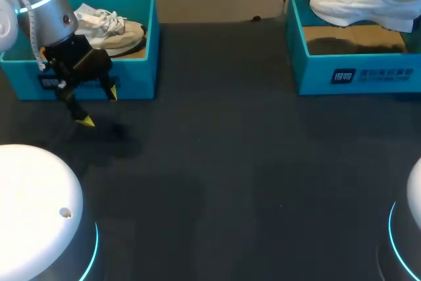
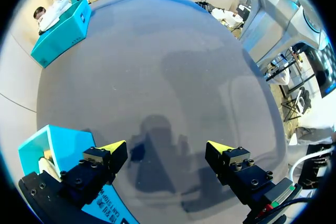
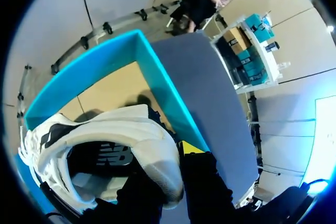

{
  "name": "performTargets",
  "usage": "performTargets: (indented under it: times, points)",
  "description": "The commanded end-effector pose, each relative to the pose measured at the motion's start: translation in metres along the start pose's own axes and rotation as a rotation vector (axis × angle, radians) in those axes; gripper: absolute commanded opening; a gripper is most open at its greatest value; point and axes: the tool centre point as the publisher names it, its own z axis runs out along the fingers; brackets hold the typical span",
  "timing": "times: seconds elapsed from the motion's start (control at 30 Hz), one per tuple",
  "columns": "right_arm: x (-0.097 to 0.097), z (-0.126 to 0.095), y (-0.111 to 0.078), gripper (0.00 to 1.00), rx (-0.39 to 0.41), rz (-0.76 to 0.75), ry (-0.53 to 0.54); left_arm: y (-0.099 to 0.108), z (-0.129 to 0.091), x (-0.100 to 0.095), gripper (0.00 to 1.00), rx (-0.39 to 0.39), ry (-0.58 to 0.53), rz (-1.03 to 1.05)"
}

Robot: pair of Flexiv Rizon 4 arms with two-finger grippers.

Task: Take the shoe out of the shoebox, open the shoe tongue, remove and reinsert the insole, then place the shoe into the shoebox

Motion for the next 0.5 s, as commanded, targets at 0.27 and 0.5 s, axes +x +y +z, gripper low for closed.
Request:
performTargets:
  times: [0.27, 0.5]
  points:
    - [0.005, 0.022, 0.019, 0.0, -0.022, -0.006, 0.013, 0.0, -0.001, 0.001, 1.0, -0.004, 0.0, 0.0]
    - [0.01, 0.038, 0.024, 0.0, -0.012, 0.002, -0.021, 0.0, -0.001, 0.001, 1.0, -0.004, 0.0, 0.0]
